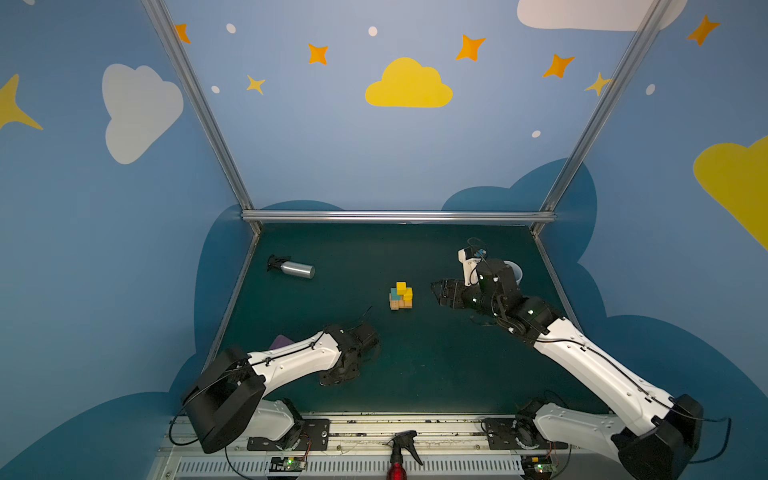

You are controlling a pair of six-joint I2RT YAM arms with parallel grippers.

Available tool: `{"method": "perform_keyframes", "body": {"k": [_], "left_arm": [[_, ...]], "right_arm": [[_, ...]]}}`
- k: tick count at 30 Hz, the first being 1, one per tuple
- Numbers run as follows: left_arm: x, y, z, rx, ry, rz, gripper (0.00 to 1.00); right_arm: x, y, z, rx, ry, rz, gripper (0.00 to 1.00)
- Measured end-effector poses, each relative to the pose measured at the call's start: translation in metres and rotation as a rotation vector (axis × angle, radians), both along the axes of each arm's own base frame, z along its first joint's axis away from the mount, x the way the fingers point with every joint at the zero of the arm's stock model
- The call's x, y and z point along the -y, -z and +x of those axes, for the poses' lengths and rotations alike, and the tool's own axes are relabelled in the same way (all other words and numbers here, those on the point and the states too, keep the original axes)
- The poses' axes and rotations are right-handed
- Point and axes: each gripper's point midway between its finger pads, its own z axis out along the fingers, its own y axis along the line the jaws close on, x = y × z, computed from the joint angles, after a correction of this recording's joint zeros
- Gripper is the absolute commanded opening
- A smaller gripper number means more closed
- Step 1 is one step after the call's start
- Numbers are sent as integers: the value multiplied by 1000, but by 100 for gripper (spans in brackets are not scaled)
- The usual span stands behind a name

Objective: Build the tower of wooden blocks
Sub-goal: 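Grasp the wooden cylinder with the left gripper while the right gripper withdraws, then lift the wooden cylinder with the left gripper and carry it toward the stack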

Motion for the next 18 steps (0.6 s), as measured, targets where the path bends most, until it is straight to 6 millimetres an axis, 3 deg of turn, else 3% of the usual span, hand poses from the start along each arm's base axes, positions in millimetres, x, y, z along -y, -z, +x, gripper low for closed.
{"method": "perform_keyframes", "body": {"k": [6, 18], "left_arm": [[1, -5, 4, 33, -5, -17, 45], [-2, -6, 3, 59, -11, -31, 40]], "right_arm": [[0, 0, 0, -3, -3, 3, 90], [1, 0, 1, -3, 3, 4, 90]]}}
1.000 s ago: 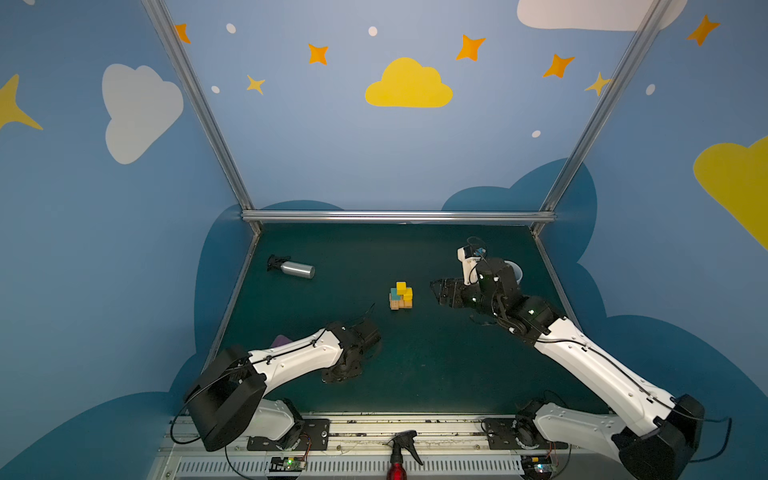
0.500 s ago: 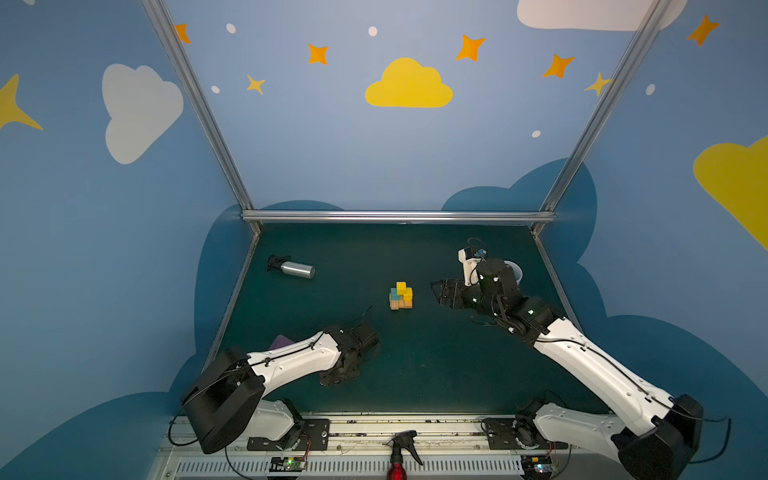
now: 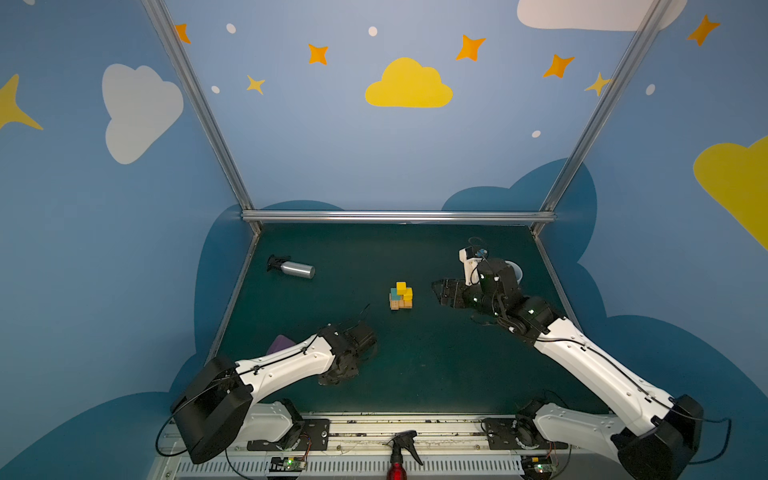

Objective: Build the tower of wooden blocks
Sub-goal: 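Lift the wooden cylinder with the left gripper and carry it toward the stack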

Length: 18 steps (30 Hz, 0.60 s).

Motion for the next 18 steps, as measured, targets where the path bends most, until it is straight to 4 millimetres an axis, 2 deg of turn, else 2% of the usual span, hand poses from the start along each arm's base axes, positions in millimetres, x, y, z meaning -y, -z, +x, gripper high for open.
{"method": "perform_keyframes", "body": {"k": [5, 11, 18], "left_arm": [[-5, 3, -5, -5, -12, 3, 38], [-3, -2, -3, 22, -19, -26, 35], [-1, -2, -3, 22, -21, -37, 36]], "right_arm": [[0, 0, 0, -2, 1, 1, 89], [-1, 0, -1, -5, -4, 6, 89], [-1, 0, -1, -8, -6, 10, 89]]}}
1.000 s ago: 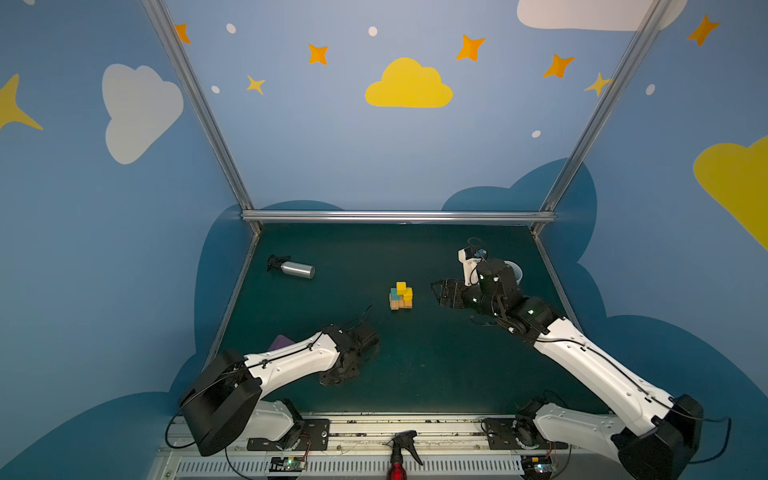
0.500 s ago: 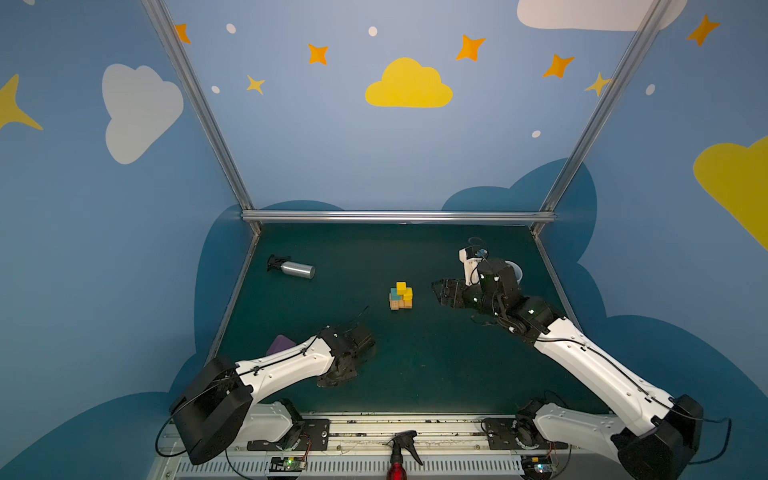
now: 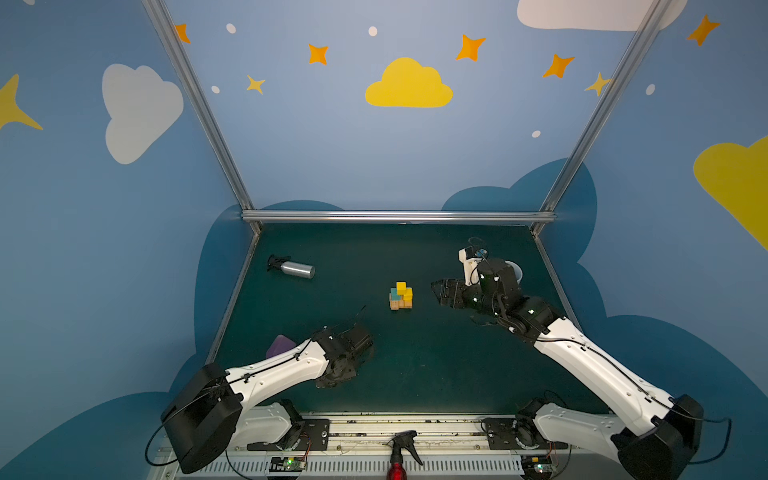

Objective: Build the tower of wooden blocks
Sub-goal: 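Lift the wooden cylinder with the left gripper and carry it toward the stack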

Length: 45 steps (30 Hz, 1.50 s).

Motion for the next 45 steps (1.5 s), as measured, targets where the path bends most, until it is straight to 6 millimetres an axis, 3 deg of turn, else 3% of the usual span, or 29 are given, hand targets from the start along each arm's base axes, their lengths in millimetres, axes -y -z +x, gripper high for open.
{"method": "perform_keyframes", "body": {"k": [4, 9, 15, 22, 26, 32, 39, 45], "left_arm": [[0, 2, -1, -4, -2, -2, 40], [0, 2, -1, -3, -8, -5, 35], [0, 2, -1, -2, -13, -8, 26], [-1, 1, -1, 4, -15, -3, 7], [-2, -11, 4, 30, -4, 1, 4], [18, -64, 44, 157, 62, -46, 4], [53, -134, 117, 271, 162, -80, 4], [93, -150, 177, 251, 266, -55, 5]], "right_arm": [[0, 0, 0, -1, -1, 1, 89], [0, 0, 0, 0, -1, 1, 89], [1, 0, 1, 0, 2, 1, 89], [2, 1, 1, -2, 5, -1, 89], [3, 4, 1, -7, 8, -4, 89], [5, 8, 2, -15, 9, -4, 89], [10, 11, 5, -20, 15, -6, 90], [28, 19, 8, -28, 60, -13, 90]]}}
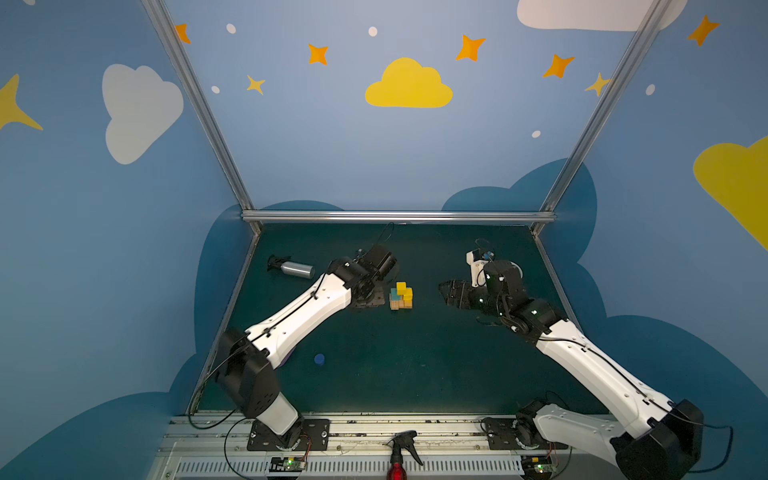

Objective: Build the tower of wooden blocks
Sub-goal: 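Lift the wooden cylinder with the left gripper and carry it toward the stack, then position the wooden cylinder above the yellow cubes with the left gripper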

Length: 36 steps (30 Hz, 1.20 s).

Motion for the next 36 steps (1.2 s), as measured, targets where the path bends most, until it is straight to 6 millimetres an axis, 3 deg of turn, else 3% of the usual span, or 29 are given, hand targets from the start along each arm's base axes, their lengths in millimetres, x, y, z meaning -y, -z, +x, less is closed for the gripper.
{"method": "perform_keyframes", "body": {"k": [7, 16, 36], "left_arm": [[46, 11, 49, -53, 101, 19, 5], [81, 8, 86, -61, 177, 24, 5], [91, 30, 81, -151, 221, 40, 5]], "right_arm": [[26, -4, 1, 23, 56, -5, 90], [50, 4, 5, 6, 115, -14, 90], [55, 11, 6, -29, 115, 7, 90]]}}
